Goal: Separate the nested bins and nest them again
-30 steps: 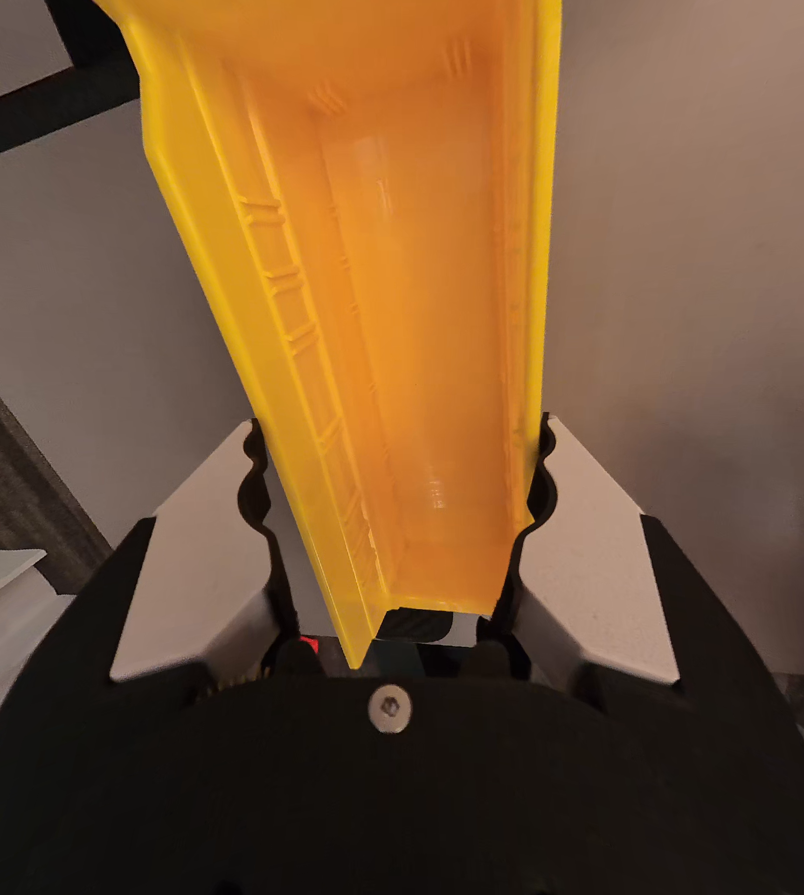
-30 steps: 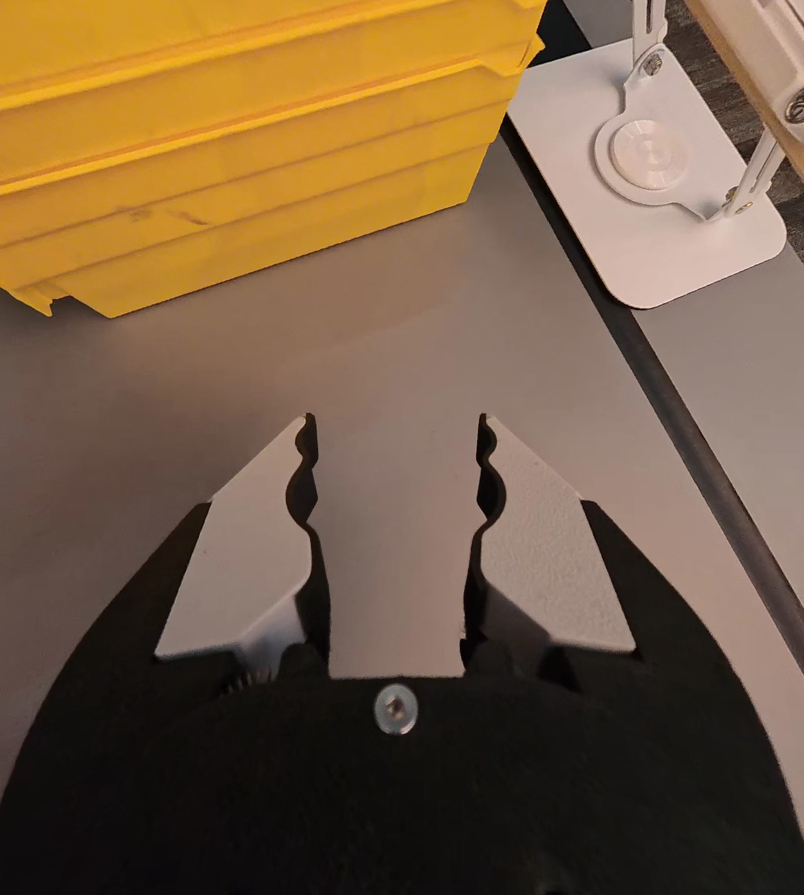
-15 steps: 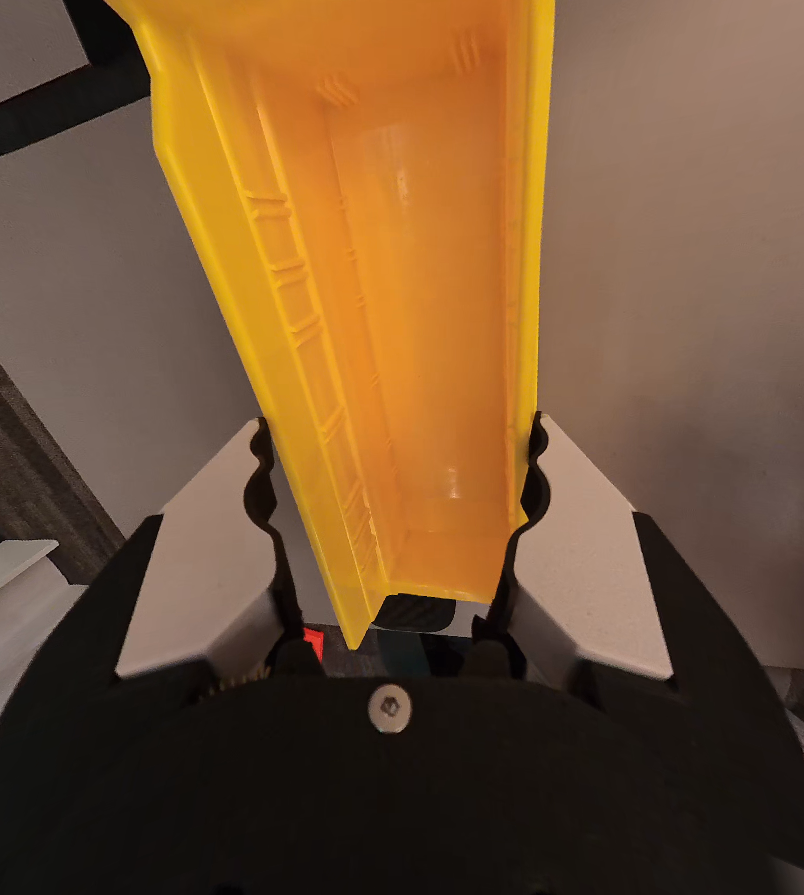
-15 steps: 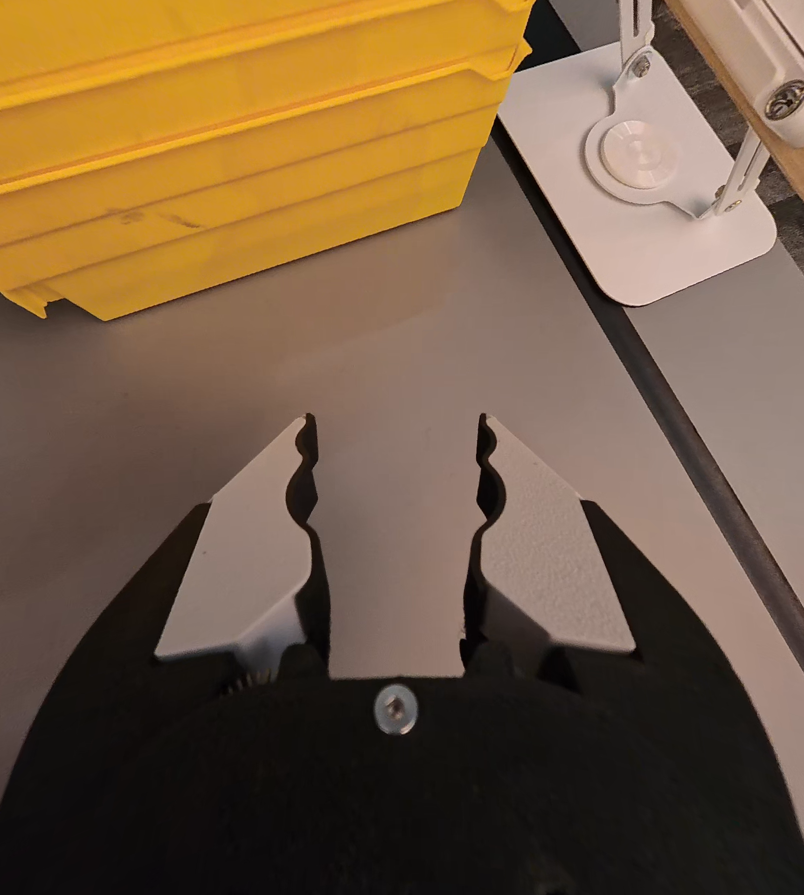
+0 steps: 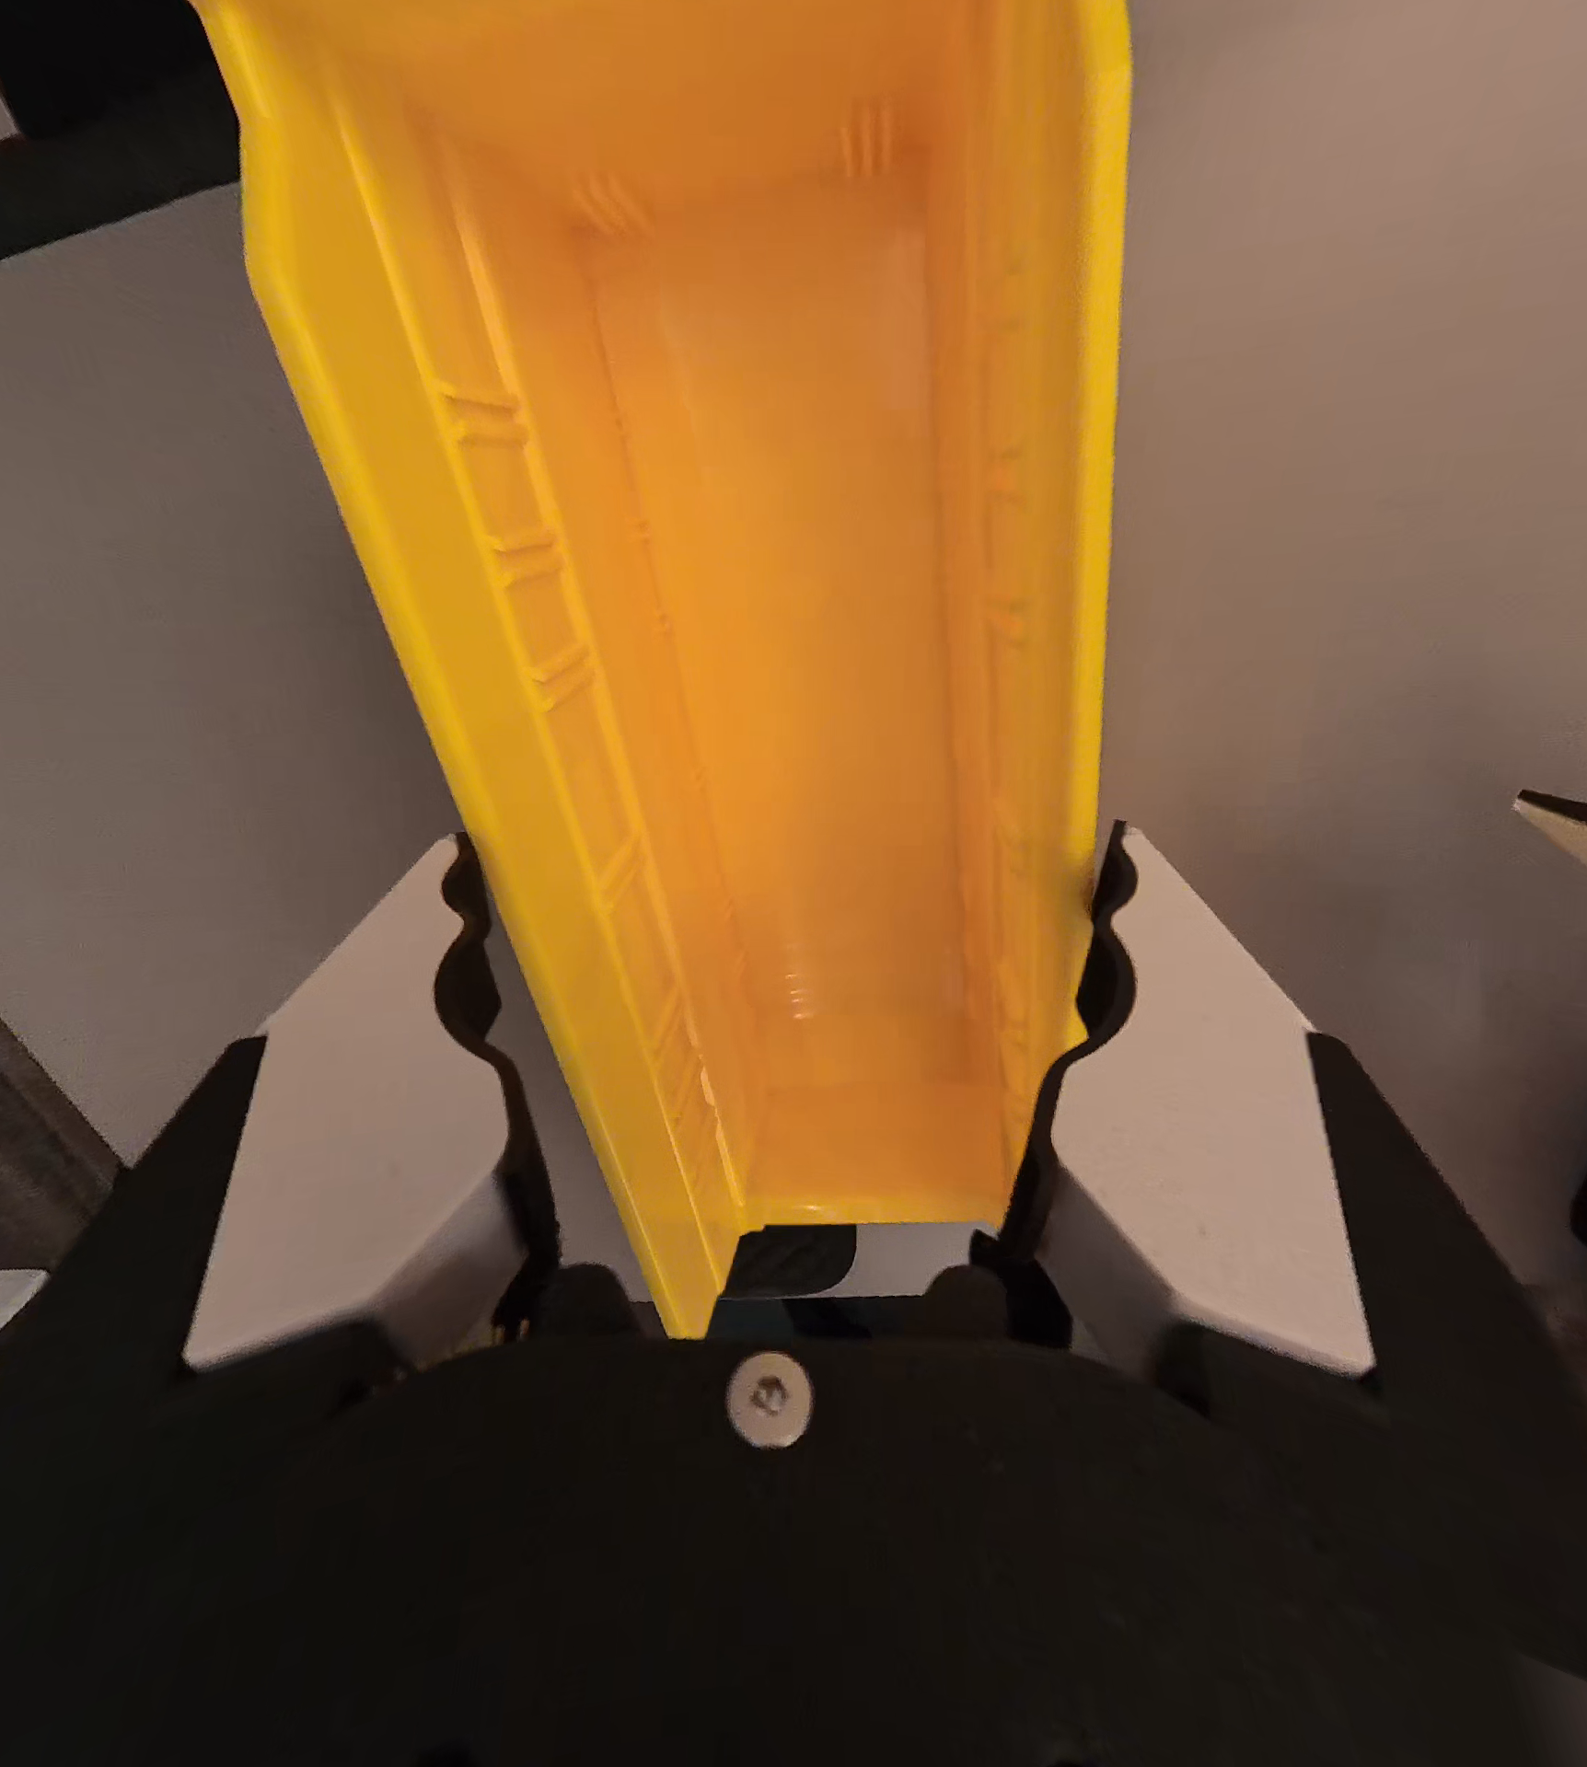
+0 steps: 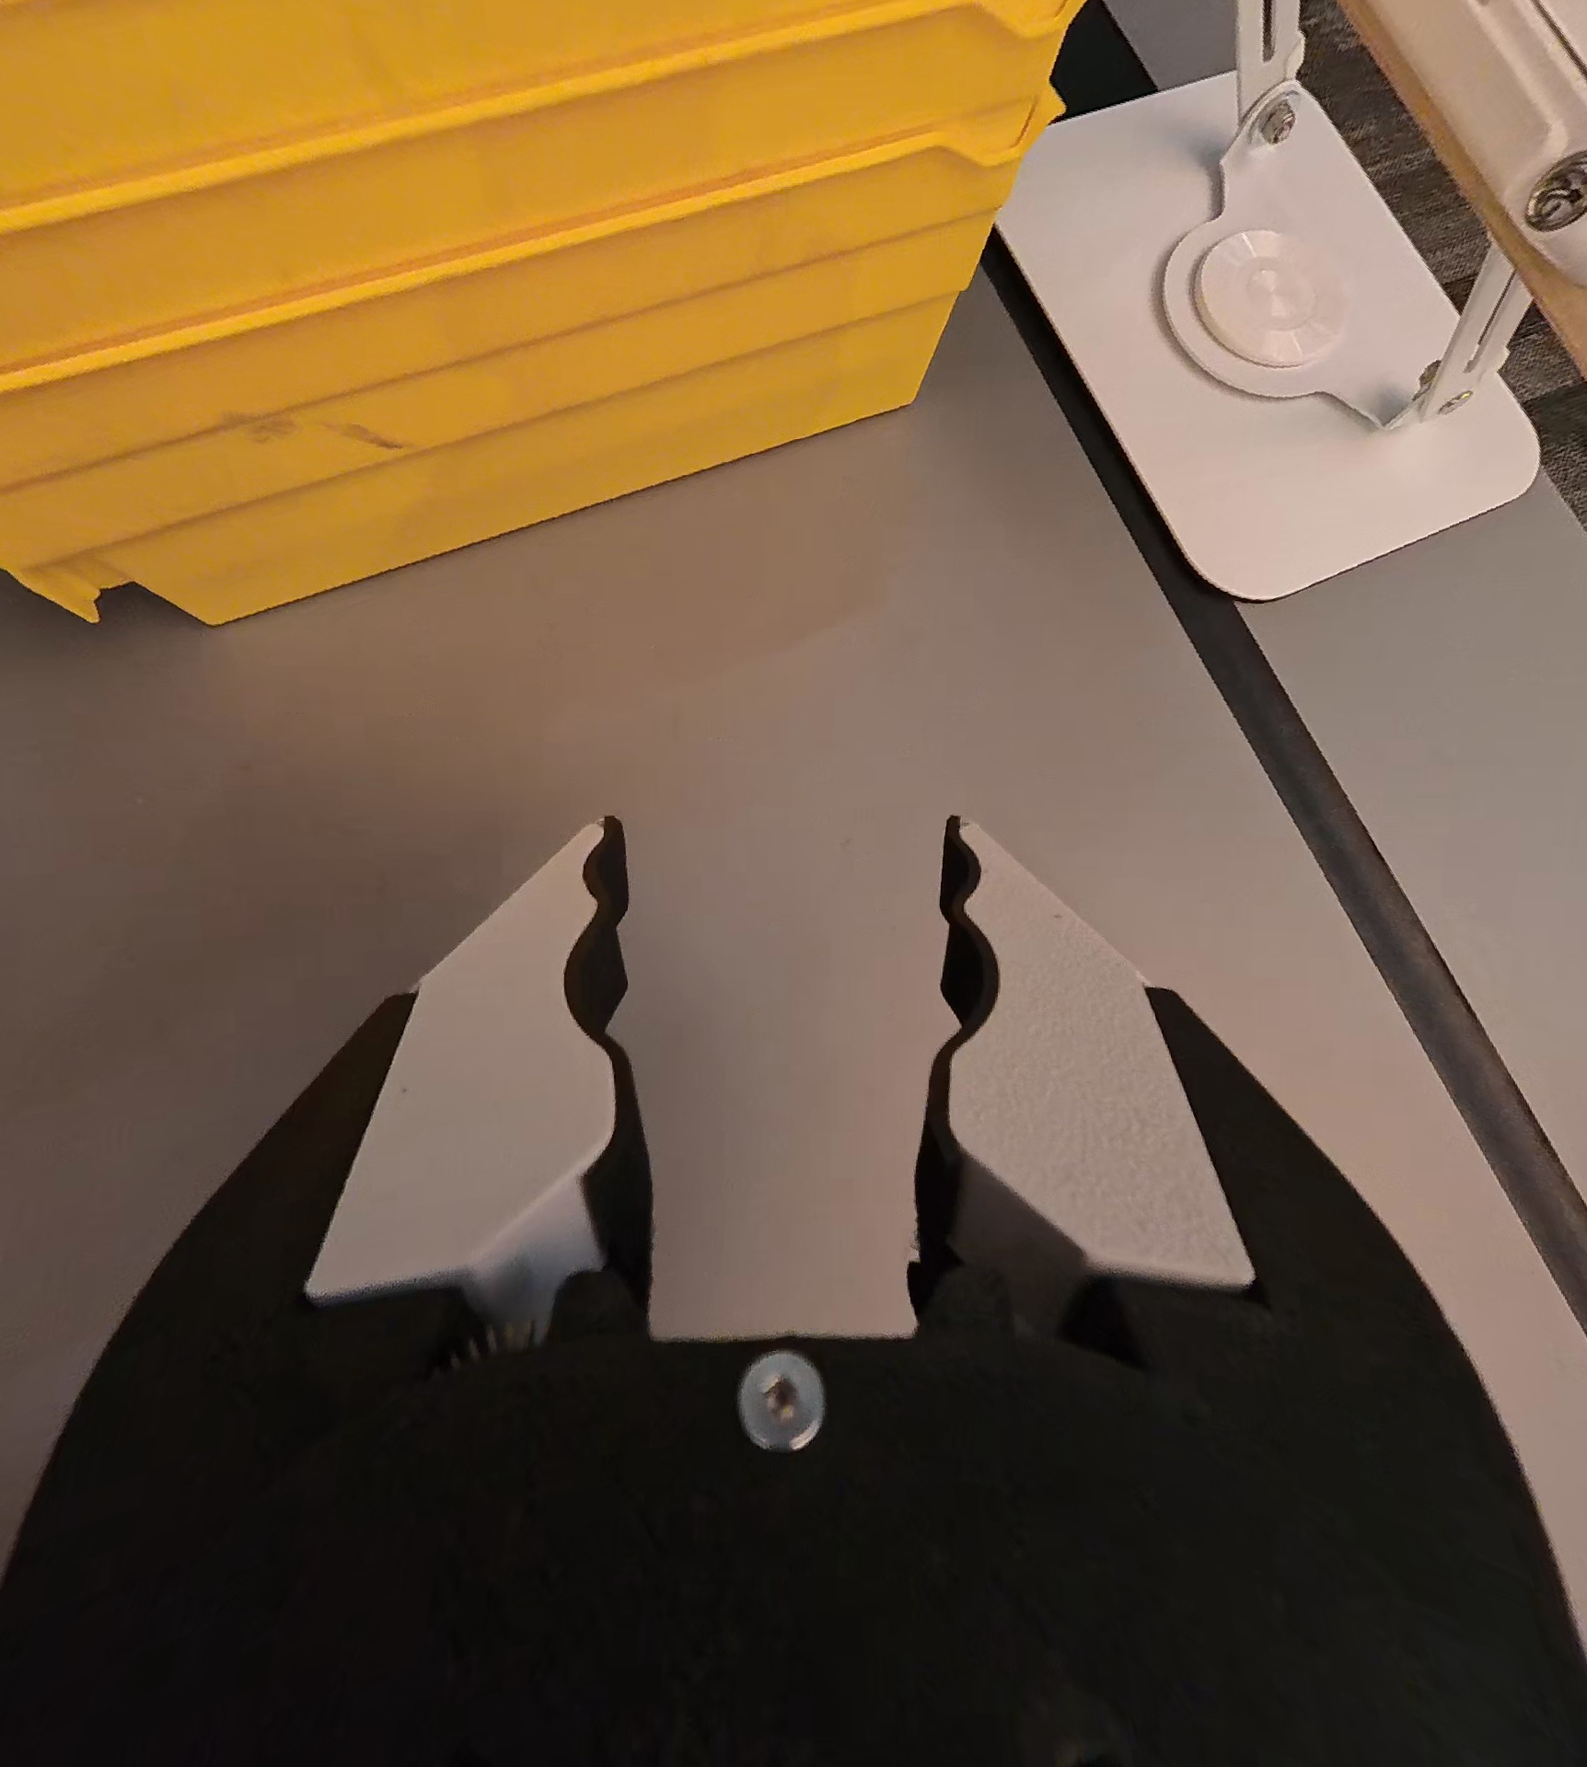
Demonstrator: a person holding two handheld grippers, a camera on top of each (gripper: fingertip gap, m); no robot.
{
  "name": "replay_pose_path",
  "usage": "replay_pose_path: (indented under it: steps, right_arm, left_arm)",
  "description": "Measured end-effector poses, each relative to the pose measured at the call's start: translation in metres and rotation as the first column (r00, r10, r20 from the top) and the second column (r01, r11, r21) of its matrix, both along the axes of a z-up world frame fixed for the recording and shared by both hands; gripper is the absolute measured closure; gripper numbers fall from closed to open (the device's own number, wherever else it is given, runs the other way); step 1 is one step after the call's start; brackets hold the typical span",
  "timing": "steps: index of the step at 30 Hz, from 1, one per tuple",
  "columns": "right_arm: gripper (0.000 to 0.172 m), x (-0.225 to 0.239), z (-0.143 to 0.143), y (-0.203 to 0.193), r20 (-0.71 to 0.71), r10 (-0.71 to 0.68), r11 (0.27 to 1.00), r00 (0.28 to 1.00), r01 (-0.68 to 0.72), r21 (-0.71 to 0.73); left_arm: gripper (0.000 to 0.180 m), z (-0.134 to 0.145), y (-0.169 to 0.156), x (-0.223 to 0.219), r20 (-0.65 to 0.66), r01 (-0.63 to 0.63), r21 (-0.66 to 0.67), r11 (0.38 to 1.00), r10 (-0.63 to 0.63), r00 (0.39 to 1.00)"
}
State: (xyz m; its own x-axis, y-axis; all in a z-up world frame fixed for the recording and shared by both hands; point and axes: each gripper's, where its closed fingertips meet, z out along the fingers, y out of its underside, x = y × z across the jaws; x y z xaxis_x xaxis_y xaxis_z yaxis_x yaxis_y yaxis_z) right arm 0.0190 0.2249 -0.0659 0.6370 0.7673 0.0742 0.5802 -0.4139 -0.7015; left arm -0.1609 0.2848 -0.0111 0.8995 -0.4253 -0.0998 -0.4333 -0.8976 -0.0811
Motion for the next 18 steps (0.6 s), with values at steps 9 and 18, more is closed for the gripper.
replay_pose_path:
  steps: [9,18]
  right_arm:
    - [0.105,0.001,0.000,-0.001,0.002,0.003,1.000,1.000,-0.003,-0.001]
    - [0.105,-0.002,0.000,-0.002,0.010,0.011,1.000,1.000,-0.011,-0.002]
  left_arm:
    - [0.054,-0.014,-0.006,-0.003,0.017,0.007,-0.047,0.999,-0.006,1.000]
    - [0.066,-0.011,-0.007,-0.003,0.013,0.001,-0.043,0.999,0.000,1.000]
